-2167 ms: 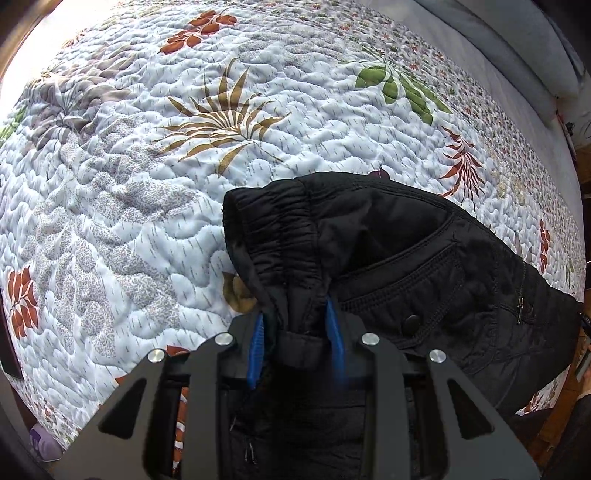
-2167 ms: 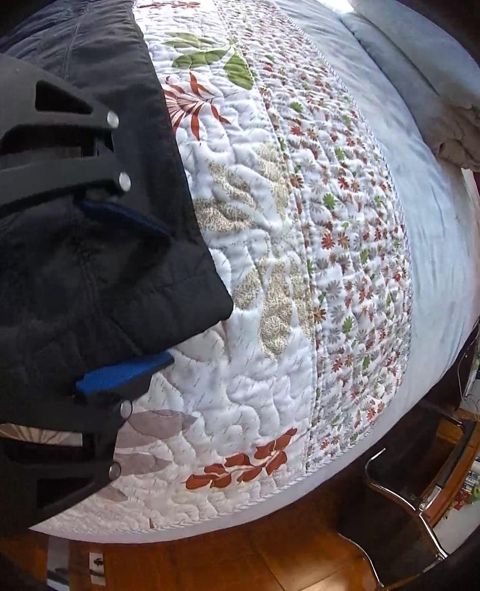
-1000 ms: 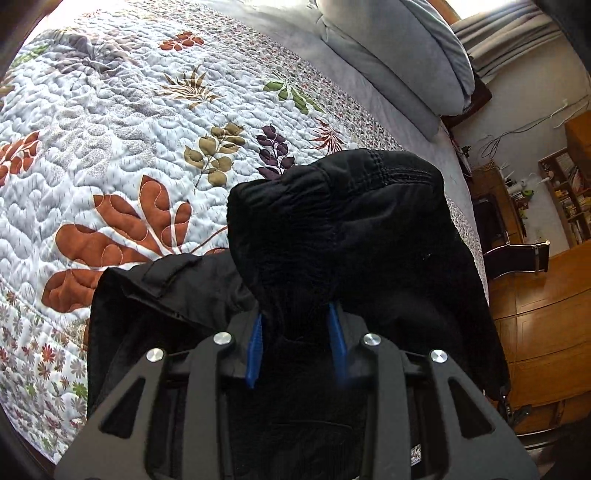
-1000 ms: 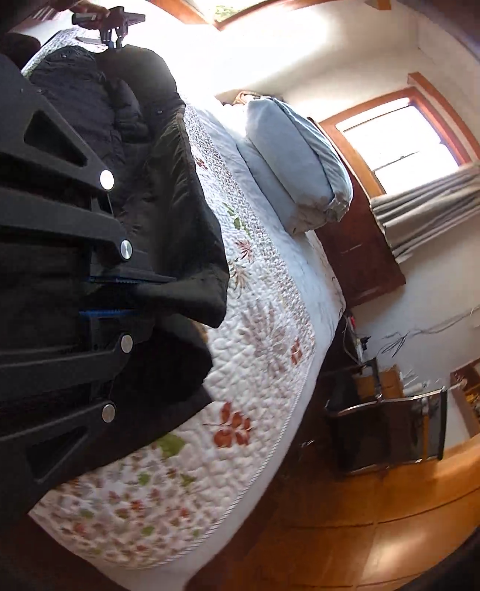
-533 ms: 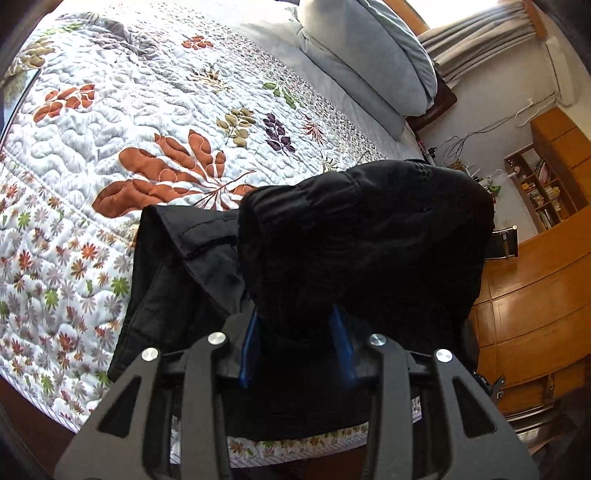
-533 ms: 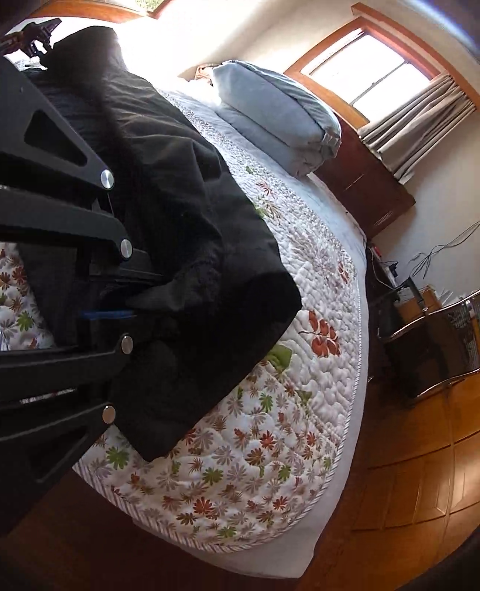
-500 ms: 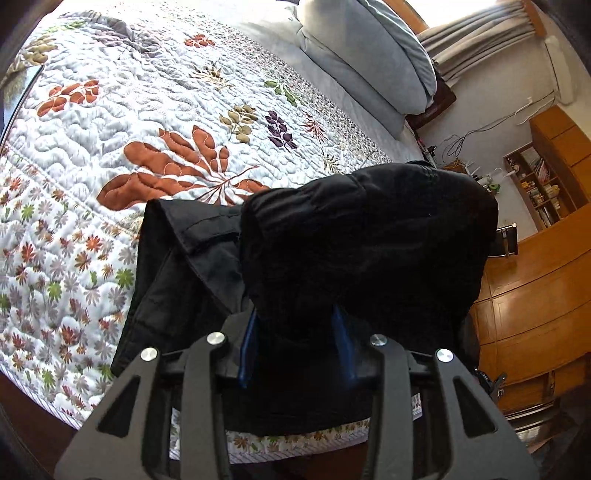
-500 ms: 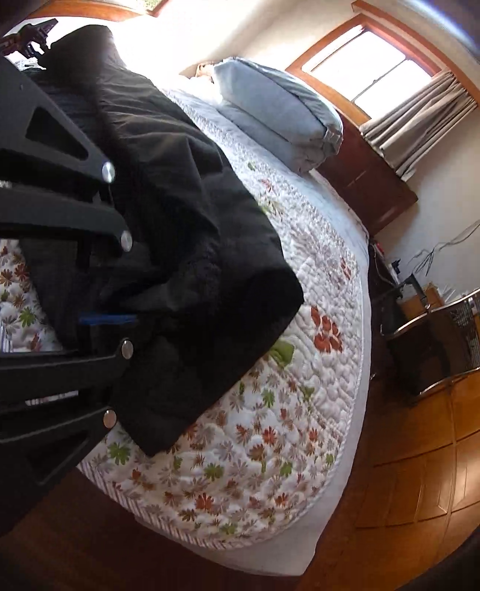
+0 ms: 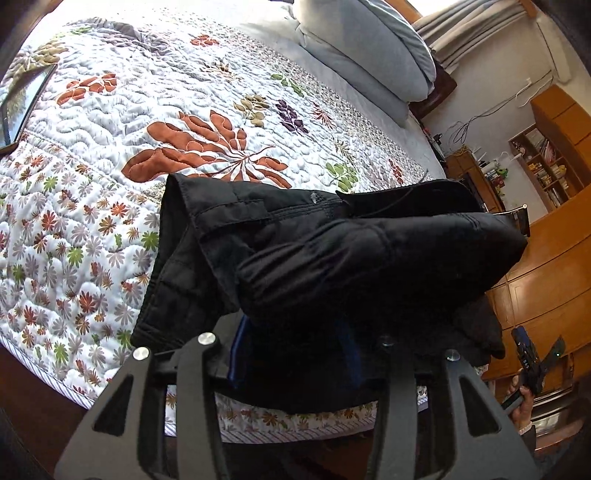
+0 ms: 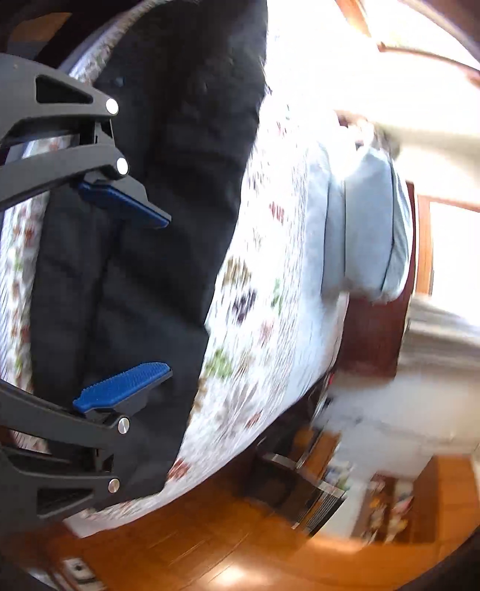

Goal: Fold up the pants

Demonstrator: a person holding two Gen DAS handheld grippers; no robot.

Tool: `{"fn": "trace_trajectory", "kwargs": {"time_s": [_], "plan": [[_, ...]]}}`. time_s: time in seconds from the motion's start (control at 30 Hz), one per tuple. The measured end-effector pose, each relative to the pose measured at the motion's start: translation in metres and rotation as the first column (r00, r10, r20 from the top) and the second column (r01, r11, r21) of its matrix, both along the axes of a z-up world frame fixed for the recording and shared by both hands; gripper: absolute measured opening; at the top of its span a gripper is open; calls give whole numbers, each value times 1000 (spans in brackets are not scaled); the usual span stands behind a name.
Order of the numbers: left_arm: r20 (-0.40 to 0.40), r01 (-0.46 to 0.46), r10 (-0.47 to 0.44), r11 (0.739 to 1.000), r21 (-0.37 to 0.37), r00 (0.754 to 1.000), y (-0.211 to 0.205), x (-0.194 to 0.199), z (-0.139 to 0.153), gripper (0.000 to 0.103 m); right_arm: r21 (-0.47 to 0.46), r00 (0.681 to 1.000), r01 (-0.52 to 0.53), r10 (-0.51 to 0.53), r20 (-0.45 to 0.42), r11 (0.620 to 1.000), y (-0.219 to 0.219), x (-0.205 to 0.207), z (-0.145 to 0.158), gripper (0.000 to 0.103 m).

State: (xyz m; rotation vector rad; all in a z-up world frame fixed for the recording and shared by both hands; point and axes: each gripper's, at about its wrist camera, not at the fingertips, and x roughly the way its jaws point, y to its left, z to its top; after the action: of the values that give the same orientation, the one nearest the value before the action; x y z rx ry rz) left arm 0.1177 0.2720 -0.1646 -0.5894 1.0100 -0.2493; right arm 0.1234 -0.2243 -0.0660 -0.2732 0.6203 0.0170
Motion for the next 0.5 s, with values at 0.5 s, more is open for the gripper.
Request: {"fn": "trace_trajectory", "kwargs": {"time_s": [0.5], "plan": [[16, 0, 0, 1000, -15, 1000, 3, 3, -1, 47, -449, 944, -307, 327, -34, 839, 178, 49, -123, 77]]}}
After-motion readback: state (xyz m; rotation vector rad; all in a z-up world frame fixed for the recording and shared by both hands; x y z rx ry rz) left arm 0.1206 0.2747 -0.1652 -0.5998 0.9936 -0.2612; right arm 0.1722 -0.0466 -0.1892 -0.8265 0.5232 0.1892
